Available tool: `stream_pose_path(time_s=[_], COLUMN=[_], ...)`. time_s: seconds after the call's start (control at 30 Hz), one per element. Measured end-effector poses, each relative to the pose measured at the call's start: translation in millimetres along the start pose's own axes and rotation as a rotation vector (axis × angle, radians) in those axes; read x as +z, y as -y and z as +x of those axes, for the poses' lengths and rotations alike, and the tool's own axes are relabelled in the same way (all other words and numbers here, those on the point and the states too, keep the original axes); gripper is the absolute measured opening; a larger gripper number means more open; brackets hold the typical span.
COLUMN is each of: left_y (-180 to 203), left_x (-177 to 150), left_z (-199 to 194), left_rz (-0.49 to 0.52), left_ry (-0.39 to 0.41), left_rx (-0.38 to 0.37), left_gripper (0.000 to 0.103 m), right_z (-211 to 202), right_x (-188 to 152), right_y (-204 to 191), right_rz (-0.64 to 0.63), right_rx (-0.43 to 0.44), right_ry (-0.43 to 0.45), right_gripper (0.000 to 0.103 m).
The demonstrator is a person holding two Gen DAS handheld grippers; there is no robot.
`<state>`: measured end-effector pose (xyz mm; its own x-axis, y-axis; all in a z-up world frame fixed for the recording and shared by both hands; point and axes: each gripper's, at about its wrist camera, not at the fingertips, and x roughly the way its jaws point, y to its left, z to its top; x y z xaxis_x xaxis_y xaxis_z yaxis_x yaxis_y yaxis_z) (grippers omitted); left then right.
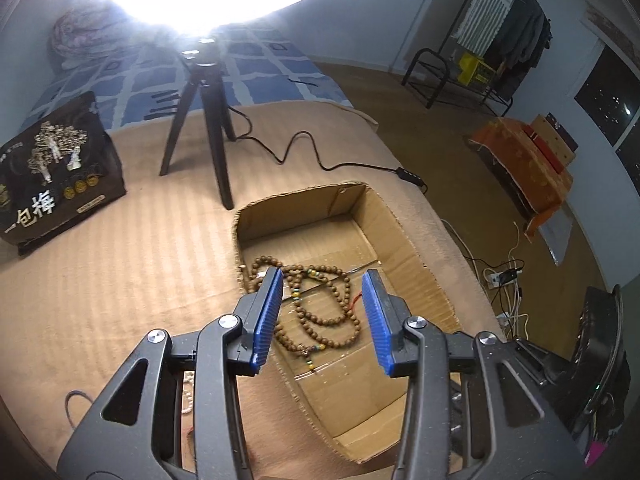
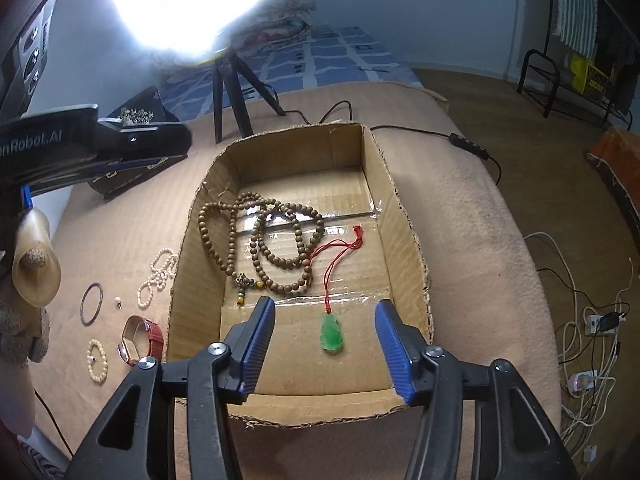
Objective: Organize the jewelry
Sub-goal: 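Withdraw both tools from the box back over the remaining jewelry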
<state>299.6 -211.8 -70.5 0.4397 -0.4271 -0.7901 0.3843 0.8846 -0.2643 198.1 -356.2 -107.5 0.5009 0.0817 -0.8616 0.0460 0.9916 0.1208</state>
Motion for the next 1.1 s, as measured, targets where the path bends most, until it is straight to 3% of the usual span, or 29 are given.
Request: stream_pose_path(time_s=[0.53,0.8,0.97,1.03,1.1], left_y=[-67.0,-119.5,-157.5,-171.8,-183.8], left_x=[-30.1,-65.7,-88.9,-96.9,-104.1], left_z=[-82.9,-105.9,-108.5,-108.3,-107.1], left_rz=[-0.004,-0.049,-0.143,-0.172,-0.199], left_ry=[0.119,0.087,0.047,0.027,0.015], left_rx=[0.133,0.195,0.189,0.193,0.185], left_gripper=[0.041,0.041,0.042,0.051,0.067], right_z=[-29.2,-32.5,-31.5,-29.9,-26.6], right_x=[-3.4,-8.6,-13.3,-14.9,-17.1], right_y=[-44.1,-88.1,-110.0,-117.1,-125.9], right_rz=[-0.065,-0.138,-0.154,-0.157,-0.16], right_rx=[0.051,0.103,0.13,0.143,0.164], right_ry=[0.051,0.039,0.02,0.011,-0.008], right_gripper=[0.058,0.058,0.058,0.058,0.065])
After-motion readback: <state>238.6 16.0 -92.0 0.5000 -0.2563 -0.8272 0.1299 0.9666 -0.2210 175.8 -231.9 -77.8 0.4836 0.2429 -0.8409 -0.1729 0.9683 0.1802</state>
